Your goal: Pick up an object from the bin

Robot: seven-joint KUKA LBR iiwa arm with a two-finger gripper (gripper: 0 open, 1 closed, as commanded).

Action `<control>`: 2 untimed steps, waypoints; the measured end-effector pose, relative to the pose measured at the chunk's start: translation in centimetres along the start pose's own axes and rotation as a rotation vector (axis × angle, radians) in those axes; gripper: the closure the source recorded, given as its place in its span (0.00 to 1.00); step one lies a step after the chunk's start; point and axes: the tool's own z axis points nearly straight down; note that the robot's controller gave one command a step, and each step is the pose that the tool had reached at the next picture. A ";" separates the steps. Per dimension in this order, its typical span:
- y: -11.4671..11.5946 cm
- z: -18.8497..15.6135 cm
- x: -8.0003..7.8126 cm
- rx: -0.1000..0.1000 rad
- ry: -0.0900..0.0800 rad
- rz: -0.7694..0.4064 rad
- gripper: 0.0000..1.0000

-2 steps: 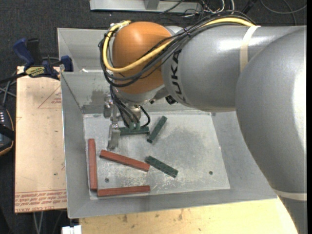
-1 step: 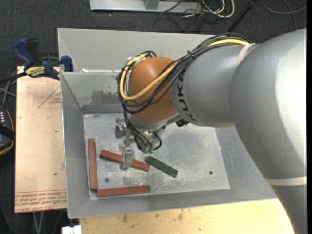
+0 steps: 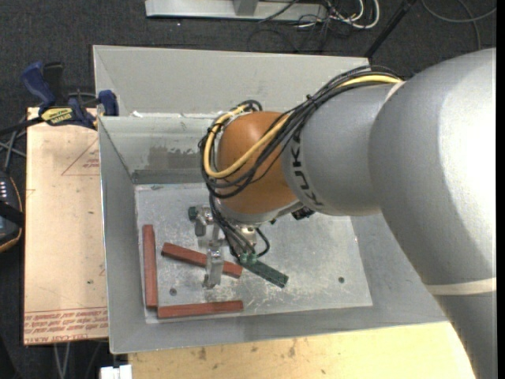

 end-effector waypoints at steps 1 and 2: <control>0.1 -1.6 -0.2 -0.002 -0.006 0.188 0.00; -0.8 1.9 0.5 -0.002 -0.006 0.200 0.00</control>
Offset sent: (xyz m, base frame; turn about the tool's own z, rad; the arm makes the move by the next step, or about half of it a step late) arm -0.0065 -0.0100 -0.0242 0.1982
